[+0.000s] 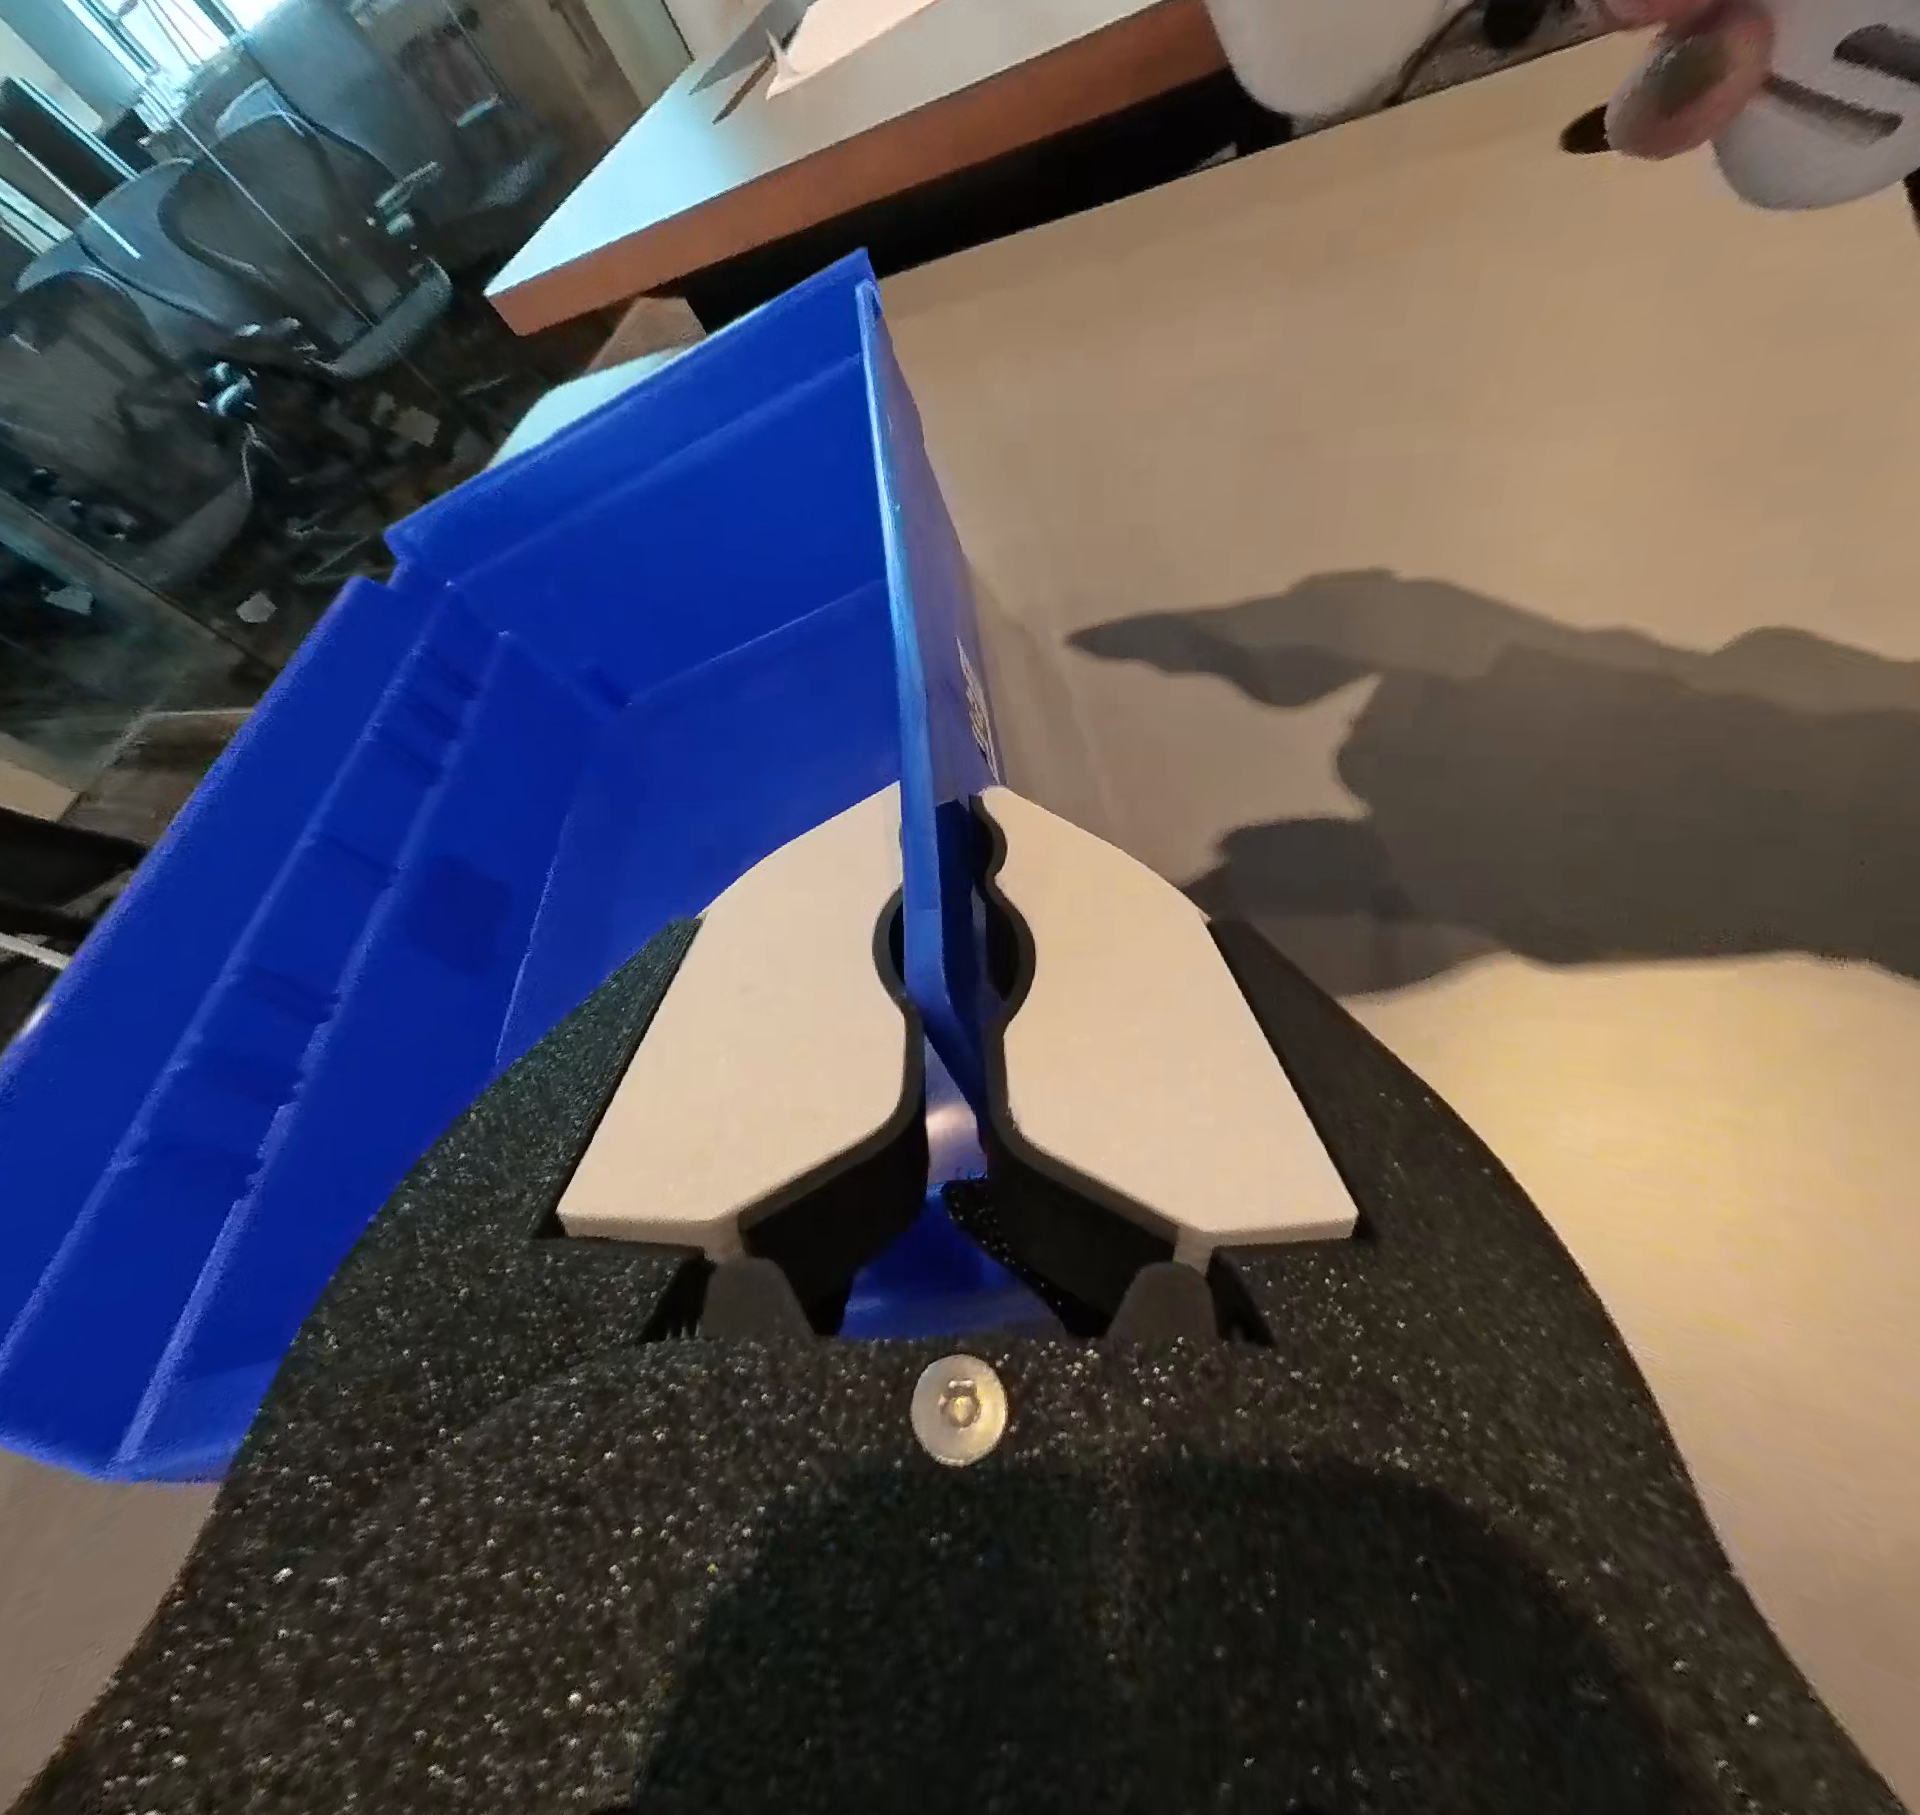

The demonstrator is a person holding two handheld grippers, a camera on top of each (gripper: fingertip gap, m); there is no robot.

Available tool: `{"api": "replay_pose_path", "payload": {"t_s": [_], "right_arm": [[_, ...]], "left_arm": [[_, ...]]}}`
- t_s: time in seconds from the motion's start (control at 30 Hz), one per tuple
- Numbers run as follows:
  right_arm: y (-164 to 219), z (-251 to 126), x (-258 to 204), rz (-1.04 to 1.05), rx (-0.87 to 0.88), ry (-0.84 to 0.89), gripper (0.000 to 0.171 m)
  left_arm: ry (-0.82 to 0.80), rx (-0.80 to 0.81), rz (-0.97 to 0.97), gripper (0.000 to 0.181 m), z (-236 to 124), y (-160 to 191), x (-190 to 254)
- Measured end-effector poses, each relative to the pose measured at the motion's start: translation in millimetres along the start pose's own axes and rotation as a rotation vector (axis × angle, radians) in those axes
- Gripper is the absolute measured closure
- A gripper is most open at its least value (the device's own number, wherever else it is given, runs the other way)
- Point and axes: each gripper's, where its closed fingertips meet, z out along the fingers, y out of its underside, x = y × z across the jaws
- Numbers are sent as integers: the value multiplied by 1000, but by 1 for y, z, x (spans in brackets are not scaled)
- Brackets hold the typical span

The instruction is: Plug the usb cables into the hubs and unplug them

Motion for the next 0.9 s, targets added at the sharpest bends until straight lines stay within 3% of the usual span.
{"api": "replay_pose_path", "payload": {"t_s": [0.17,0.27,0.4,0.53,0.67,0.8,0.9], "right_arm": [[5,5,-15,-47,-29,-52,58],[7,8,-22,-59,-48,-78,56],[9,14,-25,-49,-72,-70,55],[5,19,-21,-73,-81,5,52],[18,33,-21,-82,-167,75,51],[45,47,-31,6,-325,95,74],[61,55,-35,-17,-427,127,73]], "left_arm": [[-20,9,34,172,5,8,-1],[-72,40,102,160,0,4,-7],[-83,56,54,135,-21,-4,-20],[-106,40,-23,113,-60,7,-43],[-254,115,-47,115,-120,7,-81],[-363,178,-88,117,-177,13,-113],[-463,175,-119,119,-212,28,-137]]}}
